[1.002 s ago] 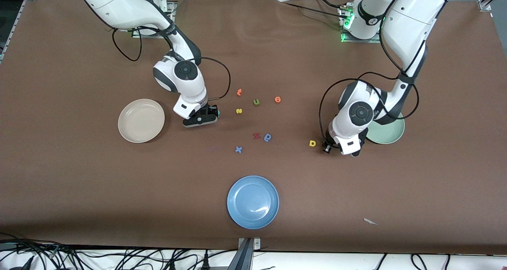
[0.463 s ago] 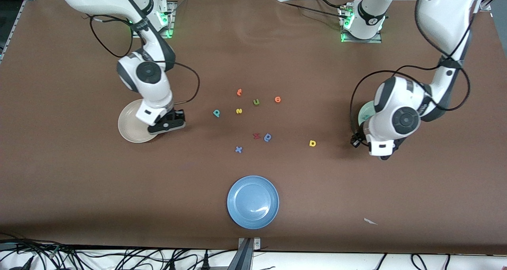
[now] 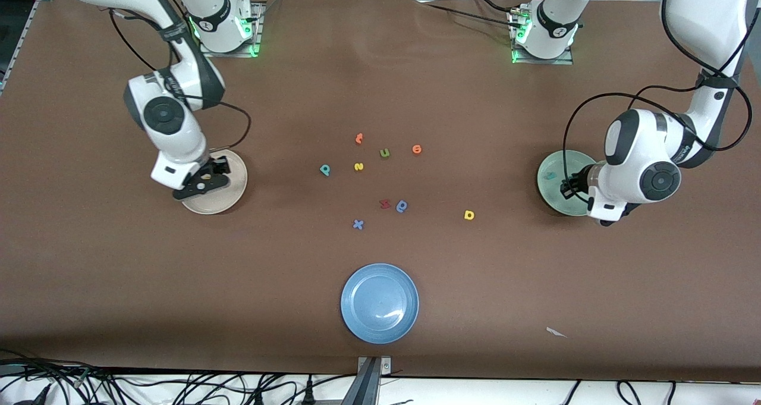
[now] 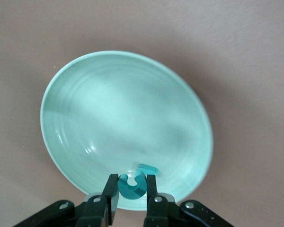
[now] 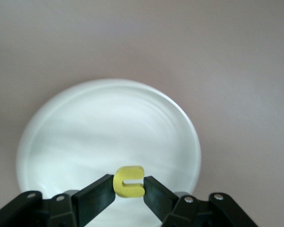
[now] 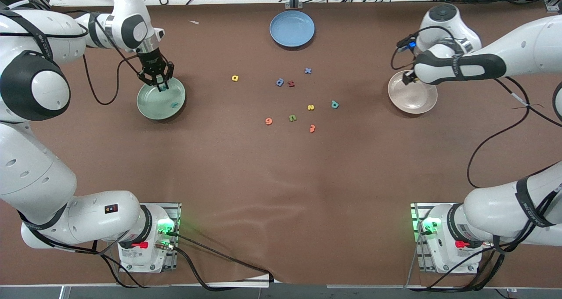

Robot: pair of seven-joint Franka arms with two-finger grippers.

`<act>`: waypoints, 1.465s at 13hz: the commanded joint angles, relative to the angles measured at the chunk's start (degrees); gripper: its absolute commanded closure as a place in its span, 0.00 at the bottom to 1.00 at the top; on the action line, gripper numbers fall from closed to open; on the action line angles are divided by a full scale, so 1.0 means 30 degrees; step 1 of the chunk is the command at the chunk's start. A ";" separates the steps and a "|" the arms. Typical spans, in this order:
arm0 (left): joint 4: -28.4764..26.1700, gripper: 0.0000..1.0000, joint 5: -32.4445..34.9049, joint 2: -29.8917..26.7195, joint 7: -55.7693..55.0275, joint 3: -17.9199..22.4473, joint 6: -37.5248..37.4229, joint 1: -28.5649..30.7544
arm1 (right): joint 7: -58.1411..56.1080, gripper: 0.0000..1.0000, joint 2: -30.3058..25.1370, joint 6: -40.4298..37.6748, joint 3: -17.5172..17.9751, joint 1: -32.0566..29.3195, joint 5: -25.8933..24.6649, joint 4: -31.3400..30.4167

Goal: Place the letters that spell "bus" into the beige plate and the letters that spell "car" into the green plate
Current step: 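Lower both grippers to release letters on the green and cream plates, then grasp a yellow letter with the left gripper while the right gripper reaches teal d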

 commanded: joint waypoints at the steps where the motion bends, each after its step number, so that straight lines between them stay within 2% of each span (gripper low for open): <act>1: -0.2319 0.80 0.0443 -0.0850 0.1040 -0.0238 0.1753 0.0783 | -0.2526 0.85 -0.0162 0.1211 0.0274 -0.2004 0.0402 -0.0983; 2: -0.2789 0.75 0.0649 -0.0821 0.1041 -0.0238 0.2339 0.0900 | -0.2531 0.80 -0.0015 0.1244 0.0274 -0.2154 0.0519 -0.0983; 3: -0.3171 0.65 0.0709 -0.0820 0.1041 -0.0238 0.2867 0.0931 | -0.2560 0.76 -0.0013 0.1215 0.0274 -0.2126 0.1013 -0.0983; 4: -0.3262 0.39 0.0710 -0.0820 0.1041 -0.0238 0.2959 0.0931 | -0.2560 0.74 -0.0013 0.1215 0.0274 -0.2126 0.1453 -0.0983; 5: -0.3147 0.04 0.0710 -0.0849 0.1041 -0.0238 0.2931 0.0931 | -0.2560 0.74 -0.0013 0.1215 0.0303 -0.2126 0.1602 -0.0983; 7: -0.2506 0.00 0.0477 -0.0937 0.0720 -0.0470 0.2727 0.0873 | -0.2531 0.73 -0.0013 0.1215 0.0449 -0.2126 0.1778 -0.0983; 8: -0.1776 0.00 0.0069 -0.0967 0.0313 -0.0907 0.2668 0.0872 | -0.2444 0.33 -0.0013 0.1215 0.0537 -0.2126 0.2070 -0.0983; 9: -0.0986 0.00 -0.0892 -0.0880 -0.0677 -0.1347 0.2667 0.0756 | -0.2414 0.21 -0.0013 0.1215 0.0538 -0.2126 0.2247 -0.0983; 10: -0.0108 0.00 -0.1627 -0.0734 -0.1441 -0.1612 0.2667 0.0552 | -0.2385 0.15 -0.0013 0.1215 0.0567 -0.2126 0.2306 -0.0954; 12: 0.1358 0.00 -0.2132 -0.0063 -0.4479 -0.1996 0.2813 -0.0615 | -0.2327 0.15 -0.0013 0.1185 0.0770 -0.2097 0.2481 -0.0925; 15: 0.3966 0.00 -0.1929 0.1868 -0.9141 -0.1996 0.2872 -0.2462 | -0.1395 0.15 0.0074 0.1068 0.2173 -0.2010 0.5025 -0.0720; 19: 0.6079 0.00 -0.1869 0.4359 -1.1872 -0.1733 0.3719 -0.4602 | 0.4104 0.14 0.0543 0.1564 0.2471 0.1233 0.5295 -0.0076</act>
